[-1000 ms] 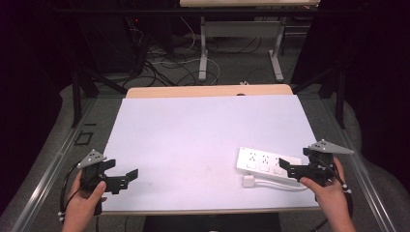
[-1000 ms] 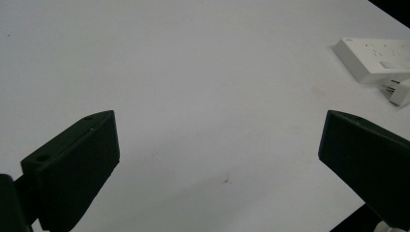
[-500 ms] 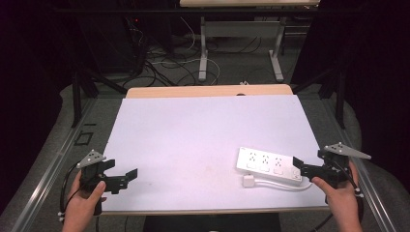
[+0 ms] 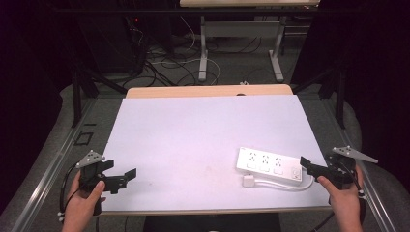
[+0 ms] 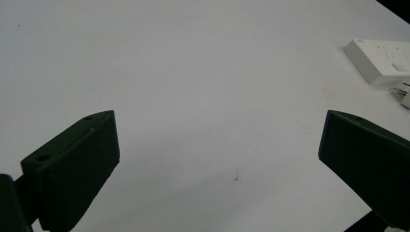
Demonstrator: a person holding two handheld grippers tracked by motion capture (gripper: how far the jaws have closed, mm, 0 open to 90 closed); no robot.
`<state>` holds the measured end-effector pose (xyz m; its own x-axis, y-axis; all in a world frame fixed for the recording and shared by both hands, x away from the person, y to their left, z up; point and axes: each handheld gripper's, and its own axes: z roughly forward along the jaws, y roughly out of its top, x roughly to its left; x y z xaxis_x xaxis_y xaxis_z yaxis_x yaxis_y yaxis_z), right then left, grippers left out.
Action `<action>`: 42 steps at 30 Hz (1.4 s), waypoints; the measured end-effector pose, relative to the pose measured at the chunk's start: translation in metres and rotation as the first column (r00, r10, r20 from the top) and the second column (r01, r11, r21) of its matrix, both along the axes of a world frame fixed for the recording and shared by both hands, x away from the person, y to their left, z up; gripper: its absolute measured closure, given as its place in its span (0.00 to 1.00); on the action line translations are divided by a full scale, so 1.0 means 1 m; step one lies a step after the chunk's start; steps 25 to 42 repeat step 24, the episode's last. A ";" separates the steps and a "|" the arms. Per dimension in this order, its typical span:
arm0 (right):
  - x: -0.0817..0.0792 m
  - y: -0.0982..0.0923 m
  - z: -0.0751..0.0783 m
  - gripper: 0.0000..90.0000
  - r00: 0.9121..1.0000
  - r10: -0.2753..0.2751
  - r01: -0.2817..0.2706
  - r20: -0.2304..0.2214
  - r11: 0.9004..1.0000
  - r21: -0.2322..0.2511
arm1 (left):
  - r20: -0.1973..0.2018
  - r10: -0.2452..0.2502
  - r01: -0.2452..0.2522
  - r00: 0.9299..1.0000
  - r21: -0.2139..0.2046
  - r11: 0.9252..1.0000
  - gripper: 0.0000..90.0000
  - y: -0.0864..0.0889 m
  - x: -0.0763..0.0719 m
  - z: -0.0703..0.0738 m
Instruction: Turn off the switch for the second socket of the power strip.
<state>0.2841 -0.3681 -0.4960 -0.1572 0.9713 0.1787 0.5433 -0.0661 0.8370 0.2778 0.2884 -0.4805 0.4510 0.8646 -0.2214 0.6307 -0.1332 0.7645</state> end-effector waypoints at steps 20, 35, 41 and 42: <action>-0.001 -0.012 -0.012 0.04 0.999 -0.040 0.040 -0.008 0.999 0.006 | 0.006 0.031 -0.031 0.999 -0.011 0.999 0.01 0.003 0.001 -0.005; -0.001 -0.011 -0.012 0.04 0.999 -0.046 0.046 -0.018 0.999 0.015 | 0.006 0.029 -0.029 1.000 -0.012 1.000 0.01 0.003 0.002 -0.005; -0.001 -0.011 -0.012 0.04 0.999 -0.046 0.046 -0.018 0.999 0.015 | 0.006 0.029 -0.029 1.000 -0.012 1.000 0.01 0.003 0.002 -0.005; -0.001 -0.011 -0.012 0.04 0.999 -0.046 0.046 -0.018 0.999 0.015 | 0.006 0.029 -0.029 1.000 -0.012 1.000 0.01 0.003 0.002 -0.005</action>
